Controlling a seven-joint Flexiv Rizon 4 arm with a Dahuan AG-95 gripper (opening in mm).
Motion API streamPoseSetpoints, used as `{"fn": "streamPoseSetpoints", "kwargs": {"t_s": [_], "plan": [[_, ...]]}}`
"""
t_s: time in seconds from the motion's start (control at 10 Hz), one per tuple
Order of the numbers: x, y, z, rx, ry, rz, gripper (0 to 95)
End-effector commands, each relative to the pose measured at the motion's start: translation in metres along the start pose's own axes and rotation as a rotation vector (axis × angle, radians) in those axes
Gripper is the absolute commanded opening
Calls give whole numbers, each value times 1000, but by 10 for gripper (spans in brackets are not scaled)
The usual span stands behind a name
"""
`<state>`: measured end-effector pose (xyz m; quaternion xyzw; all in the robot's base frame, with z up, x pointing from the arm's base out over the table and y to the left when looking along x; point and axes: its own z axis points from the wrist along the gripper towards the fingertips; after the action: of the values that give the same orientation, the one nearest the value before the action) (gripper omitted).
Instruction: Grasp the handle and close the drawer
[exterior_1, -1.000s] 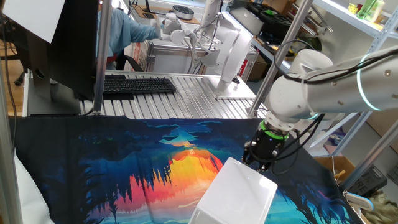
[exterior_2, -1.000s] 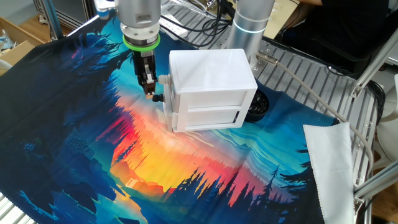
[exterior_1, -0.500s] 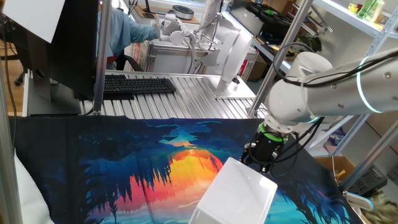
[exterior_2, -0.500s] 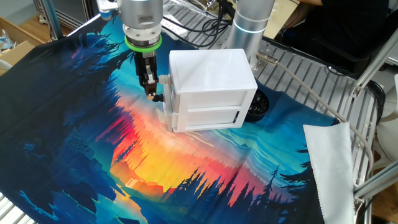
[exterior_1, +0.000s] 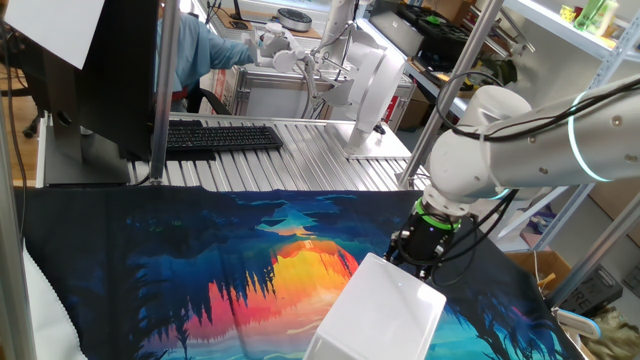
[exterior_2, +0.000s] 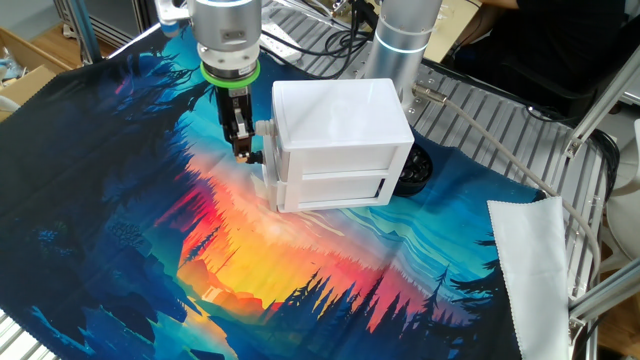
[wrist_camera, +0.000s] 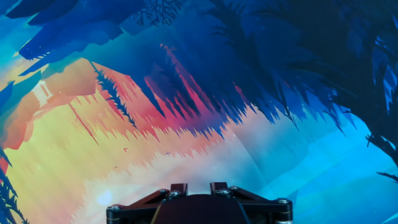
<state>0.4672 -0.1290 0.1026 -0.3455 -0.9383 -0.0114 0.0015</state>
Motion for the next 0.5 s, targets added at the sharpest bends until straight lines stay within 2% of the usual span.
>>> {"fn": "streamPoseSetpoints", "kwargs": {"t_s": [0.1,0.5], "plan": [[0,0,2,1,3,18,380],[5,-2,6,3,1,42,380]]}}
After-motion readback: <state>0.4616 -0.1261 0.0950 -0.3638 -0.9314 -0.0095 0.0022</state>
